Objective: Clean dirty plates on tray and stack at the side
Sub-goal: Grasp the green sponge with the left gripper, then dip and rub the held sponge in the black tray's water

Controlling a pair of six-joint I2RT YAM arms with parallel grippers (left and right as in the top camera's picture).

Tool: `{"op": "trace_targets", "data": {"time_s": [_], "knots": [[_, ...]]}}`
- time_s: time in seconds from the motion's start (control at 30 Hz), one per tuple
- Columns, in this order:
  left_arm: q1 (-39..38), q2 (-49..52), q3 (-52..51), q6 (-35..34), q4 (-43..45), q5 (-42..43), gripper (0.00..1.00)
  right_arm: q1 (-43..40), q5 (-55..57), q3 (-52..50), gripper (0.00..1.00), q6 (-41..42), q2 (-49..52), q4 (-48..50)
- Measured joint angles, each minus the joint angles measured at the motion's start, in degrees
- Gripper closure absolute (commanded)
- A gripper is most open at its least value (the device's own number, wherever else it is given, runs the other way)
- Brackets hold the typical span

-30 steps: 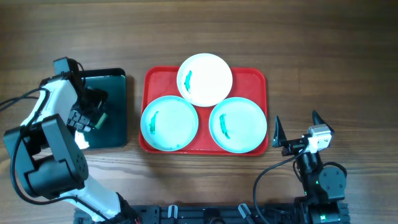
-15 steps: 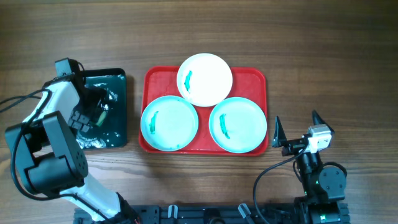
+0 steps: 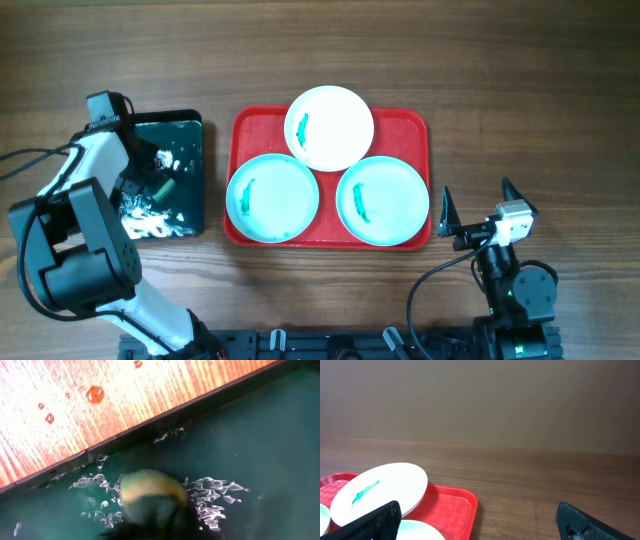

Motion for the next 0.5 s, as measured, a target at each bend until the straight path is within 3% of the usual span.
{"op": "trace_targets", "data": {"time_s": [0.23,0.3,0.33,0.4,0.5], "knots": [[0.02,-0.02,0.13,0.02,-2.82,2.21,0.0,0.0,0.0,0.0,0.0,0.0,0.0,0.0],[0.0,-0.02,0.11,0.02,-1.51,1.7,0.23,0.0,0.0,0.0,0.0,0.0,0.0,0.0],[0.0,-0.02,0.11,0.28,-0.33,1.44,0.55,0.0,0.0,0.0,0.0,0.0,0.0,0.0],[0.02,0.0,0.11,-0.04,0.5,1.33,0.92,0.0,0.0,0.0,0.0,0.0,0.0,0.0],[0.0,0.0,0.04,0.04,0.2,1.33,0.96,0.0,0.0,0.0,0.0,0.0,0.0,0.0]]}}
